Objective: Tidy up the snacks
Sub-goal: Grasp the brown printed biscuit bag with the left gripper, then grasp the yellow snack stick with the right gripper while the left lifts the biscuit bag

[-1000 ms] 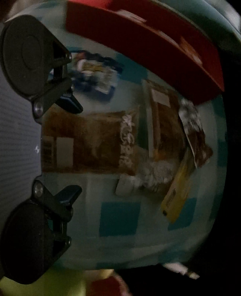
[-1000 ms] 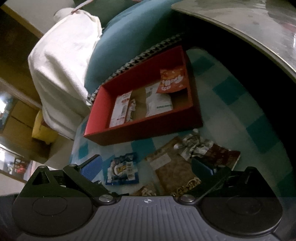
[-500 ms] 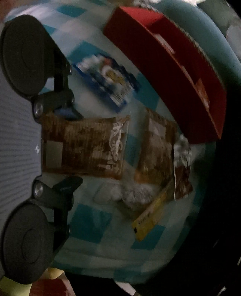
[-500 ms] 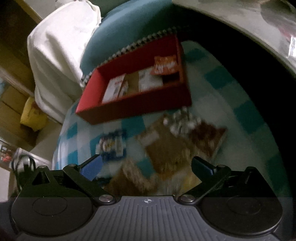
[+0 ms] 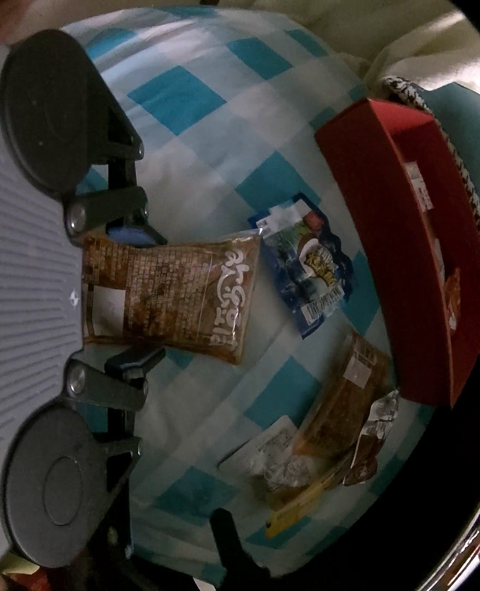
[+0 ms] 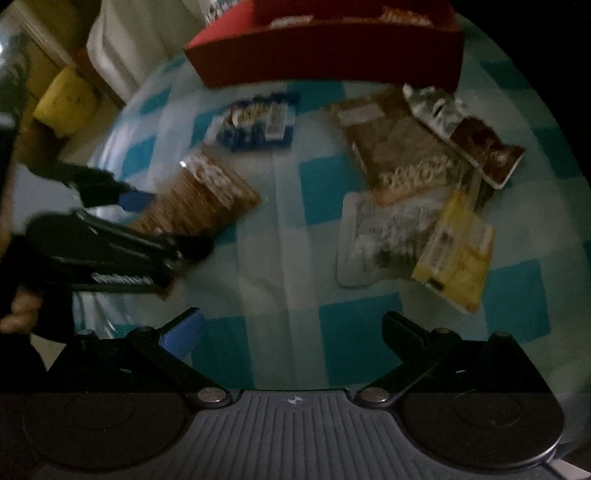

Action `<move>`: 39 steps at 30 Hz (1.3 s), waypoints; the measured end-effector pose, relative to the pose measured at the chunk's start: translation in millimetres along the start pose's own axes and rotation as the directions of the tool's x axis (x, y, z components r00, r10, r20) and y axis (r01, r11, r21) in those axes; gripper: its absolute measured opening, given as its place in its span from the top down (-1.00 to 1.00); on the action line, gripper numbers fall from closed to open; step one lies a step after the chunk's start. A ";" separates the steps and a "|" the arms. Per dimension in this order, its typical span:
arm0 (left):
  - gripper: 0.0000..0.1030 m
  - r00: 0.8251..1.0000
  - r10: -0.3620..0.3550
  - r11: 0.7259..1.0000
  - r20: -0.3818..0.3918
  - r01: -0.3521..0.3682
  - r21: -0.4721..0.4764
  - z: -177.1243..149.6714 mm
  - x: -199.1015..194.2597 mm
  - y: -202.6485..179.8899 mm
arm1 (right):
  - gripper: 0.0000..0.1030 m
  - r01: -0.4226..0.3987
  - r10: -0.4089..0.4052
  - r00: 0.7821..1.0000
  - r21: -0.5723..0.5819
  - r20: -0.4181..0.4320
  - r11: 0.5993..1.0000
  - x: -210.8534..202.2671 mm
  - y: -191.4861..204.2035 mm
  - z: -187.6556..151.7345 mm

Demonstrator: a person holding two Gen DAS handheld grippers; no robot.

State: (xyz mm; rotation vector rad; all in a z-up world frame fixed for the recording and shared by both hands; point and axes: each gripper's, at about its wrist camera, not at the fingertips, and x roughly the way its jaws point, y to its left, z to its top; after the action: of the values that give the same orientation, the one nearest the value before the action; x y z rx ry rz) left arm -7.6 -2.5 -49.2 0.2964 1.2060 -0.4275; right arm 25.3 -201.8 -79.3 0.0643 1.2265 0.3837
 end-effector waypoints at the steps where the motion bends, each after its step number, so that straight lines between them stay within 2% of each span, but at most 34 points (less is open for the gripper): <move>1: 0.01 1.000 0.002 1.000 0.001 -0.002 0.005 -0.1 0.2 -0.8 | -1.00 0.016 -0.016 1.000 -0.001 -0.022 1.000 6.8 -0.4 -1.2; 3: -0.04 1.000 0.009 1.000 0.002 -0.009 0.027 -0.9 1.1 -4.5 | -1.00 0.040 -0.041 0.997 -0.023 -0.061 0.999 17.1 0.6 -3.5; 5: -0.09 1.000 0.015 0.999 0.003 -0.015 0.044 -1.1 1.5 -9.5 | -1.00 0.051 -0.055 0.997 -0.079 -0.045 0.996 17.7 8.8 -6.2; 9: -0.19 1.000 0.022 0.999 0.001 -0.022 0.049 -0.3 1.7 -10.9 | -1.00 0.083 -0.086 0.996 -0.108 -0.031 0.991 19.2 13.3 -11.0; 14: -0.77 0.998 0.054 0.996 -0.021 -0.052 0.074 0.4 10.6 -15.5 | -1.00 0.114 -0.113 0.993 -0.080 0.025 0.990 21.7 17.2 -19.2; 16: -0.78 0.999 0.042 0.997 -0.033 -0.040 0.059 2.1 12.8 -13.8 | -1.00 0.133 -0.131 0.991 -0.073 0.035 0.988 22.7 19.6 -21.6; 18: -0.80 0.999 0.044 0.997 -0.029 -0.042 0.062 1.4 12.9 -15.3 | -1.00 0.153 -0.151 0.988 -0.114 0.029 0.982 25.5 25.1 -23.7; 21: -0.75 0.999 0.049 0.997 -0.016 -0.048 0.056 -0.5 11.2 -15.0 | -0.94 0.168 -0.171 0.985 -0.187 -0.001 0.968 26.5 29.3 -20.4; 23: -0.64 0.999 0.050 0.998 -0.010 -0.049 0.038 -0.3 9.1 -12.3 | -0.57 0.187 -0.185 0.982 -0.156 0.025 0.970 17.5 25.4 -17.4; 24: -0.62 0.999 0.046 0.999 -0.011 -0.046 0.026 0.6 8.3 -10.7 | -0.53 0.188 -0.184 0.982 -0.135 0.039 0.973 12.9 22.6 -15.1; 25: -0.55 0.999 0.045 0.999 -0.010 -0.045 0.020 0.2 6.8 -9.8 | -0.60 0.187 -0.181 0.981 -0.101 0.064 0.977 5.1 17.6 -11.8; 26: -0.38 0.999 0.044 0.999 -0.006 -0.044 0.009 1.3 5.1 -8.2 | -0.68 0.185 -0.178 0.980 -0.072 0.091 0.980 -2.9 12.9 -8.4; 28: -0.13 0.999 0.044 0.999 0.007 -0.044 -0.008 2.7 1.2 -6.3 | -0.68 0.194 -0.187 0.973 -0.042 0.133 0.980 -16.4 7.1 -1.9; 33: -0.09 0.999 0.038 0.999 0.006 -0.038 -0.032 4.6 0.7 -1.0 | -0.68 0.197 -0.169 0.959 -0.109 0.227 0.974 -48.7 1.1 17.3; 36: -0.08 0.999 0.039 0.999 0.007 -0.039 -0.033 5.0 0.4 -2.1 | -0.68 0.258 -0.223 0.947 -0.136 0.230 0.957 -57.0 -17.2 38.5; 39: -0.08 1.000 0.031 0.999 0.003 -0.031 -0.038 6.1 1.5 -1.0 | -0.68 0.273 -0.230 0.946 -0.176 0.228 0.946 -65.1 -31.4 50.3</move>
State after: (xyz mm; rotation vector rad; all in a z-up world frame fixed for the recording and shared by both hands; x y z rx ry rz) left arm -2.6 -6.3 -48.5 0.2815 1.2034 -0.3775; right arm 61.5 -244.1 -11.0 -0.2258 0.9705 0.2691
